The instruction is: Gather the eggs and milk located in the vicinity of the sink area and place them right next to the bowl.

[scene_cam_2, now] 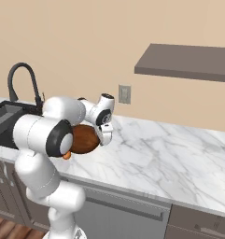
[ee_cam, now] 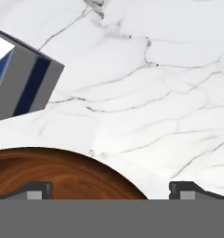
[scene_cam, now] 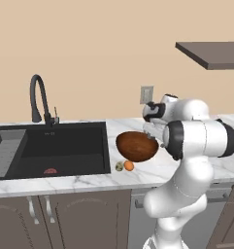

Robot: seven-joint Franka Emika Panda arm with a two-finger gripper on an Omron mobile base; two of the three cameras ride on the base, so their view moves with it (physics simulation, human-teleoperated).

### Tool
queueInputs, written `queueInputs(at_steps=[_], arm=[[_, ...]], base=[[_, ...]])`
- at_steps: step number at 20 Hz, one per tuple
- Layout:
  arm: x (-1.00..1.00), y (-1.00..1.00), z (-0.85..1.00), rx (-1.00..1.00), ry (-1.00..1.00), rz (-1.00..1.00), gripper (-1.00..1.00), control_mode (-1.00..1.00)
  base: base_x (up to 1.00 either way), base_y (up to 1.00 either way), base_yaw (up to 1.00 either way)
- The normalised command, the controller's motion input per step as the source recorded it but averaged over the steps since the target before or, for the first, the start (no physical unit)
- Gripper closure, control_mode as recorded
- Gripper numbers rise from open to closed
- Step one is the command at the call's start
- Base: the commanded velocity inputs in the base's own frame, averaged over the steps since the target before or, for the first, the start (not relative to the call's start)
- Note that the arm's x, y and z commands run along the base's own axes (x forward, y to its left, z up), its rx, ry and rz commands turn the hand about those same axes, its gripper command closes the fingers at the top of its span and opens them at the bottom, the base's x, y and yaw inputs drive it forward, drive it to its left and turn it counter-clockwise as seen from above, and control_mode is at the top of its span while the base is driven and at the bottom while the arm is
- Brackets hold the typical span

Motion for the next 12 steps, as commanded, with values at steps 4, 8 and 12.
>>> queueInputs(at_steps=[4,8,12], arm=[[-0.03,0.00,0.01,0.00,-0.20,0.01,-1.00,-1.00],[-0.22,0.00,0.23,0.00,-0.19,0.02,-1.00,-1.00],[-0.60,0.00,0.42,-0.02,-0.10,0.00,-1.00,-1.00]], base=[[0.00,0.00,0.00],[0.00,0.00,0.00],[0.00,0.00,0.00]])
